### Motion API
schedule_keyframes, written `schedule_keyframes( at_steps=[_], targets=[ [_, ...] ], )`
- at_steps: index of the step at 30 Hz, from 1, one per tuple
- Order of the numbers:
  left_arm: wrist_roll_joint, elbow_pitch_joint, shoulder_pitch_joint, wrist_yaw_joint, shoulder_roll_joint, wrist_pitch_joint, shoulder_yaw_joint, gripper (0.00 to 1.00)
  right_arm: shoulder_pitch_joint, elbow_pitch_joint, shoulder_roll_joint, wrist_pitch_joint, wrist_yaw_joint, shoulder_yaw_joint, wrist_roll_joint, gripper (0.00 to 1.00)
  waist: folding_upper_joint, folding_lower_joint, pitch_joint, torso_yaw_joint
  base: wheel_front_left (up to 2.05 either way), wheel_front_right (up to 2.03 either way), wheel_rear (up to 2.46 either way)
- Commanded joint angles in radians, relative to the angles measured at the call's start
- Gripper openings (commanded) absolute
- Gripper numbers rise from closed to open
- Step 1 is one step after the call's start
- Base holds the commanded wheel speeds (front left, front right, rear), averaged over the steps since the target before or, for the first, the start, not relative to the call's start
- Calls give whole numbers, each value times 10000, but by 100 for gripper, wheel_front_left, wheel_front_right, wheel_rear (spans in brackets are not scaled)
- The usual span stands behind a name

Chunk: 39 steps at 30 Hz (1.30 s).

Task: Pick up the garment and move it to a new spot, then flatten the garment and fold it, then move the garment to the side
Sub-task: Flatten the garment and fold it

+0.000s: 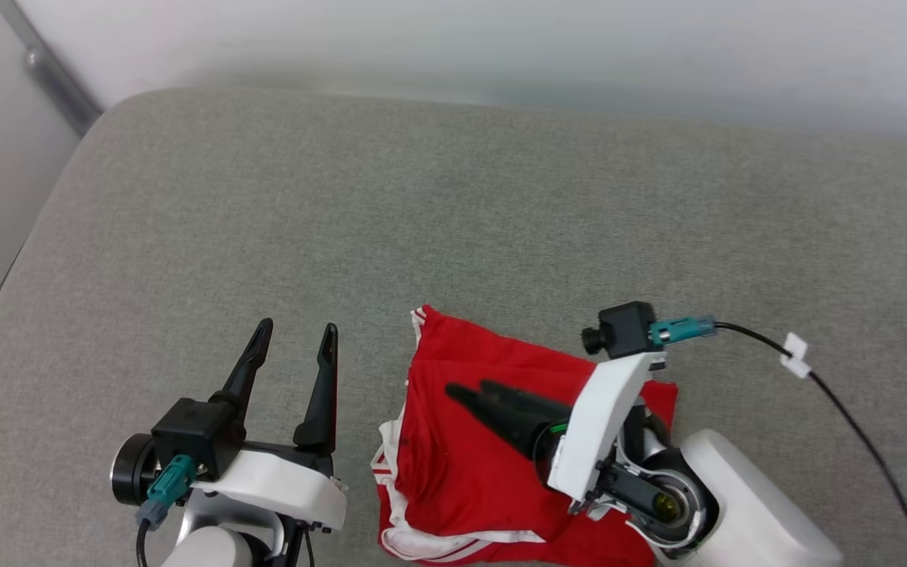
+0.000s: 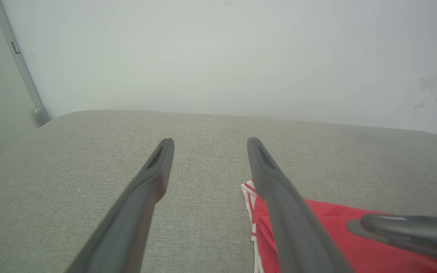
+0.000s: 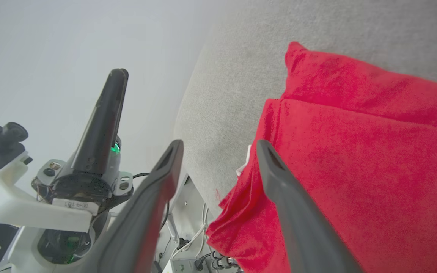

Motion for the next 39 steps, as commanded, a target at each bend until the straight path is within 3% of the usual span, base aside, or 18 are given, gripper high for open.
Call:
schedule_keyframes(
  at_steps=[1,2,3,10,16,18,19,27,39],
  targets=[
    [72,16,-11,-19,-31,-62,27,100,-118,-138,-249,-366,-1,111,-426,100,0,-1,-138,-158,0,0,0],
    [52,43,20,-11,-38,-62,41,100,-156,-217,-491,-765,-1,185,-918,100,0,-1,-202,-226,0,0,0],
    [1,147,120,29,-68,-65,119,100,5,-31,-1090,-1935,-1,8,-2428,100,0,-1,-396,-487,0,0,0],
    [-148,386,554,146,-44,-67,466,100,993,419,-1754,-3407,-2,-2082,-4512,100,0,-1,-899,-1235,0,0,0],
    [-164,478,1026,263,108,-69,762,100,2031,-195,-1637,-4625,-2,-4504,-6966,100,0,-1,-1371,-1684,0,0,0],
    [-157,488,1162,284,153,-69,847,100,2423,-717,-1367,-4851,-1,-5108,-7719,100,0,-1,-1509,-1794,0,0,0],
    [-74,468,1364,363,220,-69,901,100,3002,-1671,-941,-4950,-2,-5753,-8723,100,0,-1,-1726,-1895,0,0,0],
    [-4,443,1666,500,373,-70,956,100,4558,-3785,74,-4307,-2,-6371,-9994,100,0,-1,-2149,-1848,0,0,0],
    [25,486,1783,551,460,-70,1031,100,5357,-4876,337,-3551,-2,-6214,-9993,100,0,-1,-2223,-1801,0,0,0]
  ],
)
